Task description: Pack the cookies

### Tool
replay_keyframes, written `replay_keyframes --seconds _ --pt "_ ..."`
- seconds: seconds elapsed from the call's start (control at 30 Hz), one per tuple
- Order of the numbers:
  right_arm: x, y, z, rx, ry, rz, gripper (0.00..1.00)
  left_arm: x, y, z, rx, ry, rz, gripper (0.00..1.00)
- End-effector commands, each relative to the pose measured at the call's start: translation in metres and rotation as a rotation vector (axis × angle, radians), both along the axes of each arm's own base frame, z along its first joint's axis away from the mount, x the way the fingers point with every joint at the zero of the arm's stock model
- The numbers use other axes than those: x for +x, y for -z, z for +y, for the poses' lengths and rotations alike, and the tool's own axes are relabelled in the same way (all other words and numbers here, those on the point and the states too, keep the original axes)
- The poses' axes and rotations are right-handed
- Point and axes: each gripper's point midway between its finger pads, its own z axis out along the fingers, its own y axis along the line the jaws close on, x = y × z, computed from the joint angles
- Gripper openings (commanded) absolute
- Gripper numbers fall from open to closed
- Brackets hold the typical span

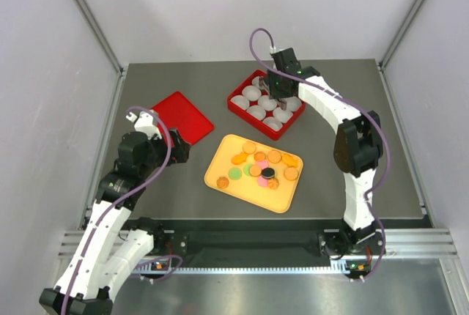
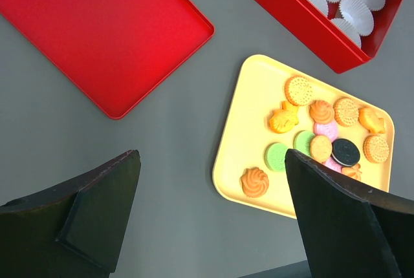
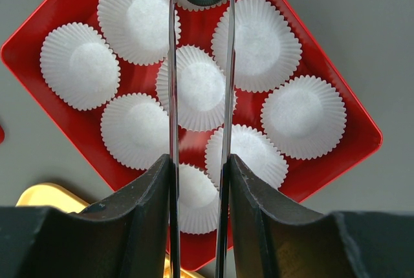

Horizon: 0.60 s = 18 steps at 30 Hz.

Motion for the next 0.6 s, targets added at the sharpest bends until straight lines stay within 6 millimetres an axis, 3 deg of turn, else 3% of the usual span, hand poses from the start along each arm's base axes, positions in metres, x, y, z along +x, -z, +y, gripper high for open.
replay_keyframes --seconds 0.0,0.23,0.57 --pt "0.006 -0.045 0.009 0.045 -0.001 -0.105 0.34 0.003 -0.002 -0.002 0.002 0.011 -0.02 0.98" --pt "0.014 -0.05 0.015 0.057 -0.006 -0.114 0.34 0.003 -0.001 -0.002 0.002 0.012 -0.017 0.98" --pt "0.017 -0.037 0.019 0.056 -0.014 -0.083 0.35 0.003 -0.001 -0.002 0.003 0.012 -0.016 0.98"
